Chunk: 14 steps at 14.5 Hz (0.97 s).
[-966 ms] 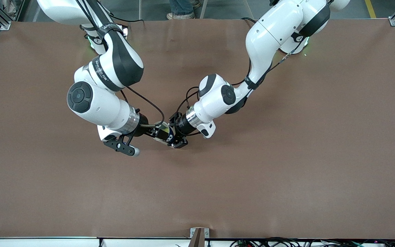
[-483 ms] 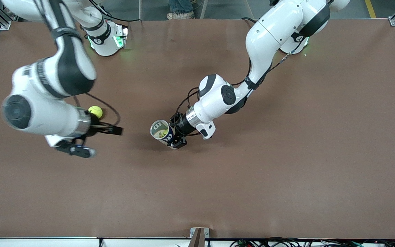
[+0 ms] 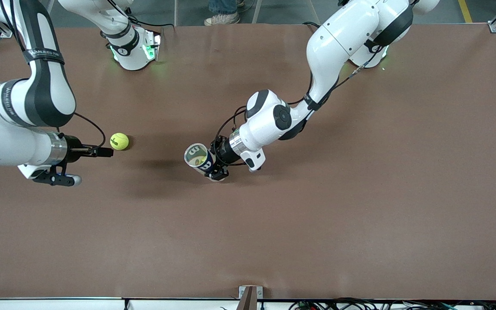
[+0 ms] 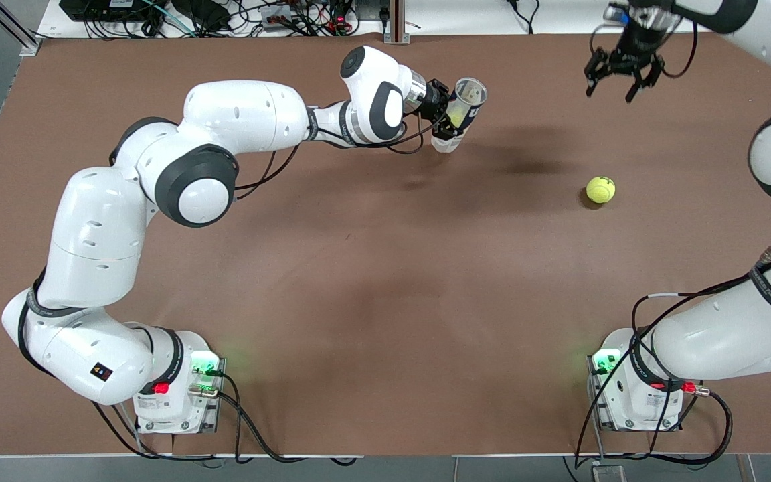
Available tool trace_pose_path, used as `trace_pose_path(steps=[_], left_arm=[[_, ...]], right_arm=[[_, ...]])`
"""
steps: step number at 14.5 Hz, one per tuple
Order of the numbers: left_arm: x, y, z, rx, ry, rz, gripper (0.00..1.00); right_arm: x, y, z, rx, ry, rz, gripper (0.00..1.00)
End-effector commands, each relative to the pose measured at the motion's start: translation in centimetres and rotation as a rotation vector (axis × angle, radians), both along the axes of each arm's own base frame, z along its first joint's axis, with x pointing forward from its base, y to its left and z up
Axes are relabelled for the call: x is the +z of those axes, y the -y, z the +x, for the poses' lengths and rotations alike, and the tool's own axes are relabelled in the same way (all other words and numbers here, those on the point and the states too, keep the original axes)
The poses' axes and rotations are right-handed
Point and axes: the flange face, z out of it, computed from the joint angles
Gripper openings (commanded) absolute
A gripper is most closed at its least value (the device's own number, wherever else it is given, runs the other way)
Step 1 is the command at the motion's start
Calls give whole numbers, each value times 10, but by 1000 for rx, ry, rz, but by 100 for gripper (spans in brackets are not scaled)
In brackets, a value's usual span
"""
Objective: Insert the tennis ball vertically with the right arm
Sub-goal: 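Release the ball and move the right gripper to the second ball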
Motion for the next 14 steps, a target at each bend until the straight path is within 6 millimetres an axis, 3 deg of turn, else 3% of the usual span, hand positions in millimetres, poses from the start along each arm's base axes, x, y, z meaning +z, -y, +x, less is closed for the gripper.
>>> trace_pose_path(steps=[1,5,11,14], left_arm=[[3,2,-2,-23,-13,-14,75],[5,8,-7,-32,-20,-25,75],[7,11,-11,-39,-31,-33,75],[8,11,-11,-34,-36,-37,75]], right_arm=[[-37,12,-55,39,17,4,100],[-86,31,-83,48,-2,11,100],[-111,42,-99,47,-41,-1,100],[-136,43,-103,42,-30,-13,100]])
